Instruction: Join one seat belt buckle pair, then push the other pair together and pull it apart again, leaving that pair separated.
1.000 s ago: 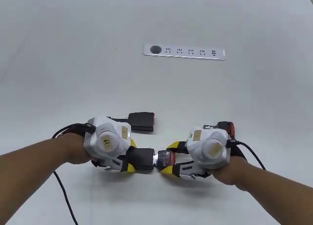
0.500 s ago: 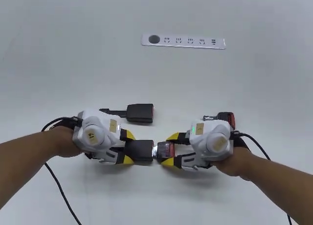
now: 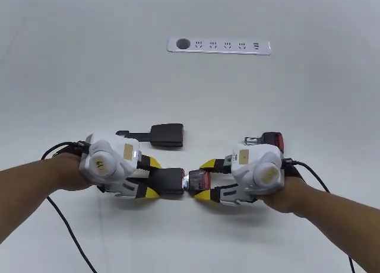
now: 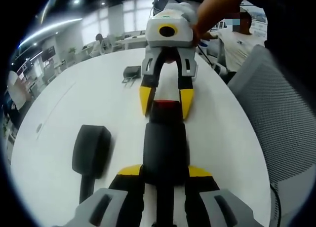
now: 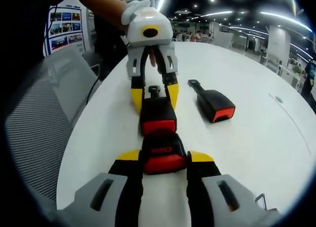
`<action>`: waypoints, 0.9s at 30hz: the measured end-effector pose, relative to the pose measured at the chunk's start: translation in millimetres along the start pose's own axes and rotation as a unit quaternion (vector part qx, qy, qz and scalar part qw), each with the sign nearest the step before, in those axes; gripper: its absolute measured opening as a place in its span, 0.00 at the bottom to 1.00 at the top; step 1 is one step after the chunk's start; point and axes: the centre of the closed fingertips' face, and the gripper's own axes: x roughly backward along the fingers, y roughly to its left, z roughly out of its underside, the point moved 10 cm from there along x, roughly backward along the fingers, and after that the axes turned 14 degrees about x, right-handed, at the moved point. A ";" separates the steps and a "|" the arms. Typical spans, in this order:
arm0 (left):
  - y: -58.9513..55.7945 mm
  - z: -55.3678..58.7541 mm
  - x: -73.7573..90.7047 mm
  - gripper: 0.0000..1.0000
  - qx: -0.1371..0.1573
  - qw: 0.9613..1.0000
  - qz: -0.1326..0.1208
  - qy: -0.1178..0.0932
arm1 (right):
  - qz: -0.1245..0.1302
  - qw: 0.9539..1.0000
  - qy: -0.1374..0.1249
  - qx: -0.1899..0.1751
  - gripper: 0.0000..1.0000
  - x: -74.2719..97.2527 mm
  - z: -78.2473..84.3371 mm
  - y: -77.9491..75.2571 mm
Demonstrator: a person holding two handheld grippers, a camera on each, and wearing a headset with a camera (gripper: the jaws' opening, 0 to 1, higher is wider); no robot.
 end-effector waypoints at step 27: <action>-3.0 -3.8 -1.3 0.32 0.002 1.000 0.002 -0.006 | 0.008 1.000 -0.025 -0.011 0.33 2.6 11.1 0.1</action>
